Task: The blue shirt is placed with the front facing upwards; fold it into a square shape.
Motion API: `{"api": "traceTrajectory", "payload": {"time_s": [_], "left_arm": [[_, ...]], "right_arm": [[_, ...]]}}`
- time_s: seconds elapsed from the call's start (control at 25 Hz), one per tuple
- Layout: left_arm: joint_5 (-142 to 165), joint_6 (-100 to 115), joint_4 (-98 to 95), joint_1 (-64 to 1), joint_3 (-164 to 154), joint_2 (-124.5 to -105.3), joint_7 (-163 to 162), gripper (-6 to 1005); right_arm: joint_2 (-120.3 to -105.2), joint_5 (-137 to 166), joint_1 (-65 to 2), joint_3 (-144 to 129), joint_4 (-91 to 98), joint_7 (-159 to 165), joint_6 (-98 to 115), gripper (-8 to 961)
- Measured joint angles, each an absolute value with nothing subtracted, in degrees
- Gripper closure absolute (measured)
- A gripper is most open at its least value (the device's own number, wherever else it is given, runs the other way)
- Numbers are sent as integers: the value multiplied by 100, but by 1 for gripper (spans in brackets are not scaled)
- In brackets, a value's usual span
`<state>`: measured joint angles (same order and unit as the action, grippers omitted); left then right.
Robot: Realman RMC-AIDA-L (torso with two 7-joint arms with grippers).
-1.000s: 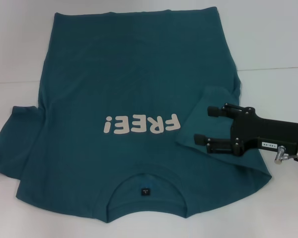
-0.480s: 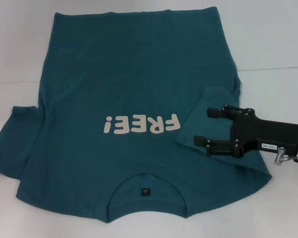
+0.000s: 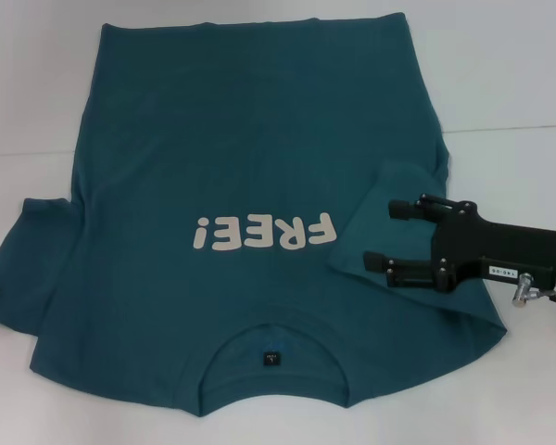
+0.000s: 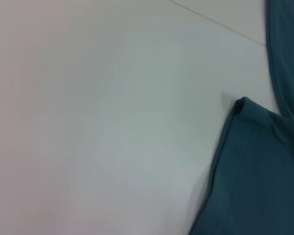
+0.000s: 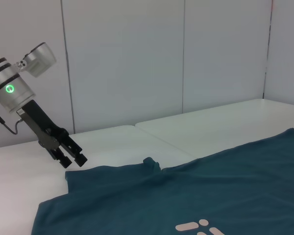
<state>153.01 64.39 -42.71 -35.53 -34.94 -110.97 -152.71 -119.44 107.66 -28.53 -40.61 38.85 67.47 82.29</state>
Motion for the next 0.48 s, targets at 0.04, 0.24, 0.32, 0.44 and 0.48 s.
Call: {"api": "traceTrajectory", "payload": {"time_s": [0.04,0.24,0.32,0.44,0.48], "left_arm": [[15302,6431,-4271,-3554,-3520,-11102,-15277,95],[15302,6396,-4271,-3571,-3534,-11114,-15281,95],[15302,6393,-4271,-3571,-3536,-11116,-15282,95],[15302,6391,-4271,-3571,-3538,-11117,-15283,95],[15302,6390,-4259,-3571,-3539,-11118,-15284,95]], "right_arm": [[-11944,10766,-2854,-4061,3884,6748,8227,37],[-11944,10766,-2862,-4061,3885,6750,8218,37],[-11944,10766,-2865,-4061,3885,6750,8217,37],[-11944,10766,-2861,-4061,3885,6750,8217,37],[-11944,10766,-2856,-4061,3885,6750,8217,37]]}}
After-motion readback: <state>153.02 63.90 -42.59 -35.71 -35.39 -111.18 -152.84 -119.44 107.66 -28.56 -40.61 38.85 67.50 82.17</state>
